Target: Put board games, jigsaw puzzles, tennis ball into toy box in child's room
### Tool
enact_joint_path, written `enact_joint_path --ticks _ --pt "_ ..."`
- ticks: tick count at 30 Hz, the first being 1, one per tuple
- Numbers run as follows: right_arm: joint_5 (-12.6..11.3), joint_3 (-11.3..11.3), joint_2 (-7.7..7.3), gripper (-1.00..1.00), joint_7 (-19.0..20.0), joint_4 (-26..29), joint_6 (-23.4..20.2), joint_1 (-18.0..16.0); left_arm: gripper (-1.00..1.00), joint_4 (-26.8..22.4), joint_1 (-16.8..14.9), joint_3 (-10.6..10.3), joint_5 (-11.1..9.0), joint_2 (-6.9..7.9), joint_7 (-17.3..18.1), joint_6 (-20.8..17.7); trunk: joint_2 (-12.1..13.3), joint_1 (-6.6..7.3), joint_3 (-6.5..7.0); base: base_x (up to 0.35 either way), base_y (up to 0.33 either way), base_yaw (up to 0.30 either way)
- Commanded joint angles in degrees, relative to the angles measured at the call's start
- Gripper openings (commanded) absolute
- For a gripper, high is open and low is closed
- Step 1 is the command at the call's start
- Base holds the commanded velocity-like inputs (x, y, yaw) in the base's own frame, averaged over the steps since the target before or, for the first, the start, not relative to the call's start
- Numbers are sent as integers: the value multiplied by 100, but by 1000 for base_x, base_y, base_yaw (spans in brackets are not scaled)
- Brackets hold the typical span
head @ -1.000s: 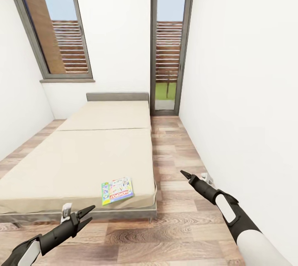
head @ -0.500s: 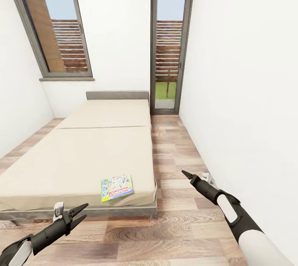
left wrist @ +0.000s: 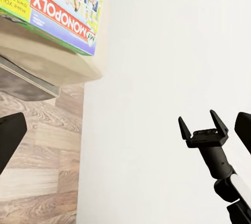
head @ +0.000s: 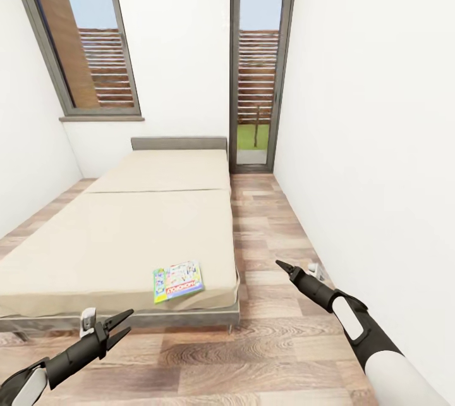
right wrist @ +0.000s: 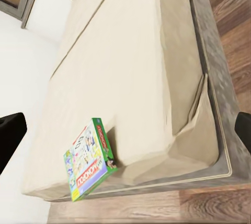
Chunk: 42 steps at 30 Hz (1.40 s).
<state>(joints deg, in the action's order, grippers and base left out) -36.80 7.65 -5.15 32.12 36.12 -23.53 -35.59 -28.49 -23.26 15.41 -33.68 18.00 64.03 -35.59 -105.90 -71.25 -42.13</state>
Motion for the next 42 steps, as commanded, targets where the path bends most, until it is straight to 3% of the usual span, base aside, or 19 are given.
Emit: enact_joint_path --ticks 1,19,26,42 --pt "-40 16 0 100 10 1 -74 -2 100 1 -3 3 -19 -9 4 -47 -44 -22 -24 0 0 0" --pt "-36 6 5 100 29 1 -208 -1 100 1 -3 -11 -8 -63 -13 -12 -766 -417 -347 0 0 0" --pt "-3 -18 24 100 -5 1 -208 0 100 -6 -3 -22 10 -210 -13 -12 -1047 -571 -473 0 0 0" --pt "-28 -1 16 100 5 1 -205 -1 100 -13 -3 -4 8 -158 53 -18 -1688 -922 -760 0 0 0"
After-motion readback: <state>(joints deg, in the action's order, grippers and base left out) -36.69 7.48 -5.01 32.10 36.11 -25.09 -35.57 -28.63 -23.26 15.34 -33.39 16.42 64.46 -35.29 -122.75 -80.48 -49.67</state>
